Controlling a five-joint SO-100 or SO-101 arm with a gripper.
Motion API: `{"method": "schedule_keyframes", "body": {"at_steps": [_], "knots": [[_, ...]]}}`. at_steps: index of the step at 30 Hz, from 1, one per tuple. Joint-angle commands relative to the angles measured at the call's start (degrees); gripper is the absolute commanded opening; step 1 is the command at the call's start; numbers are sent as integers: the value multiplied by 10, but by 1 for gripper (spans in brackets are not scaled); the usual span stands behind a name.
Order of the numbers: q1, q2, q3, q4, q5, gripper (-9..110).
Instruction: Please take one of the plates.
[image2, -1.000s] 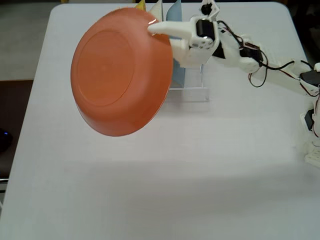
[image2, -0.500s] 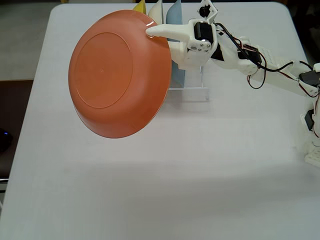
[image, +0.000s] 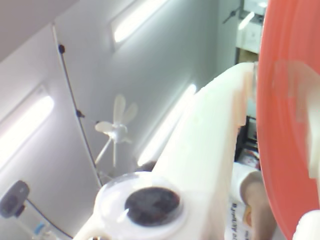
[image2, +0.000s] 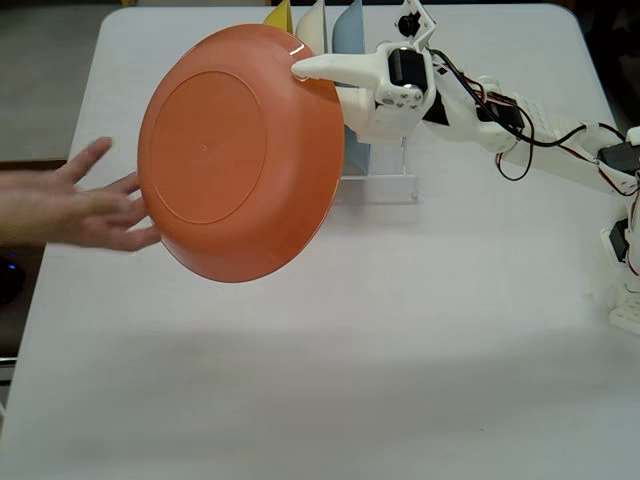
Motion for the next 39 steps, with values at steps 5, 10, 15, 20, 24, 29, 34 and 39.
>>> {"method": "schedule_keyframes", "body": {"at_steps": [5, 10, 15, 20, 24, 29, 34, 39], "knots": [[-6, 33, -51, -11, -4, 0], [-6, 33, -51, -11, -6, 0], [-6, 33, -50, -11, -8, 0], [-6, 33, -50, -11, -11, 0], [-6, 33, -50, -11, -15, 2], [-6, 33, -50, -8, -38, 25], [-6, 34, -49, 1, -46, 30], [-6, 40, -49, 16, -47, 30]]}}
